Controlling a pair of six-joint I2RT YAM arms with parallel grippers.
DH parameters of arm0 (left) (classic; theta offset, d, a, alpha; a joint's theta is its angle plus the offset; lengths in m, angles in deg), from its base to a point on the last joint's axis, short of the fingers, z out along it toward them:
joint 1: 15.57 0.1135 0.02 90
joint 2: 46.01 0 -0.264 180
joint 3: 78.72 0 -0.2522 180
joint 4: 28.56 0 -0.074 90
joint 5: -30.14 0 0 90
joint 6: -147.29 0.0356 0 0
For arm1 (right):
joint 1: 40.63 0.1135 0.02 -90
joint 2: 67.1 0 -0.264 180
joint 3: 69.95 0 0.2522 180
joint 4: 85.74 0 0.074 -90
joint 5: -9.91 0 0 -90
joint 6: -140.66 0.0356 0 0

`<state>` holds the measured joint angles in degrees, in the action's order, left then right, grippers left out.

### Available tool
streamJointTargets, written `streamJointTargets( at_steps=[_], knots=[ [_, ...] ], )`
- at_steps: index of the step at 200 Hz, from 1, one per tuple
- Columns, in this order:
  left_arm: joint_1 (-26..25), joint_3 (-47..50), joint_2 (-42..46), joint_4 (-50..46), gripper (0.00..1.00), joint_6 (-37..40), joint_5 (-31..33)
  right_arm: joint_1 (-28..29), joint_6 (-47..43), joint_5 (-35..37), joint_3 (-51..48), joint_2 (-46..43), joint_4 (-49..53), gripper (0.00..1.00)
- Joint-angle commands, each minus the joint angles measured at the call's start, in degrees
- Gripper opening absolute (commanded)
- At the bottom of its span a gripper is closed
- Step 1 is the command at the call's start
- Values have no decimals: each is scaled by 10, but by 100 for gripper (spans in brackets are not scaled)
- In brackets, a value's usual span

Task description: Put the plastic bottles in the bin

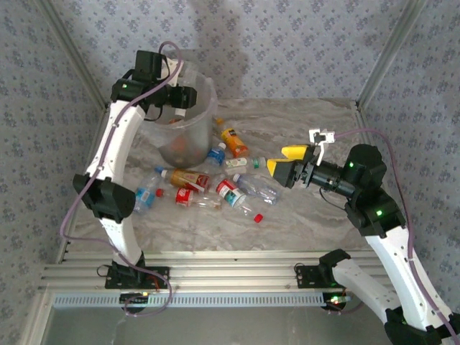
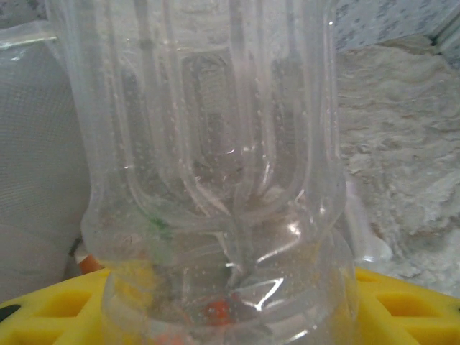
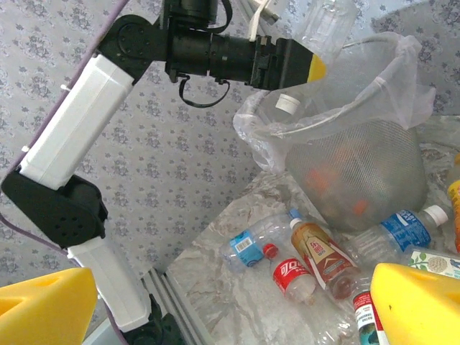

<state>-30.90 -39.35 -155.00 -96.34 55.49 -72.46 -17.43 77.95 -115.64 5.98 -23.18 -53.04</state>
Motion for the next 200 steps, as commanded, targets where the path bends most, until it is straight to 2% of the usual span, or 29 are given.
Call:
streamJointTargets(
  at_steps=[1,28,87,158,200],
  knots=[
    [11,-53,-29,-31,62,18,19,3,-16,10,18,1,16,100],
    [15,-80,-69,-52,62,27,14,4,-18,16,18,2,22,100],
    [15,-54,-90,-52,69,20,-10,4,-19,24,21,9,31,100],
    [15,-41,-55,-43,86,3,-15,4,1,52,14,28,55,100],
    [15,-31,1,-25,87,-9,-32,5,-15,98,-4,46,84,100]
  ],
)
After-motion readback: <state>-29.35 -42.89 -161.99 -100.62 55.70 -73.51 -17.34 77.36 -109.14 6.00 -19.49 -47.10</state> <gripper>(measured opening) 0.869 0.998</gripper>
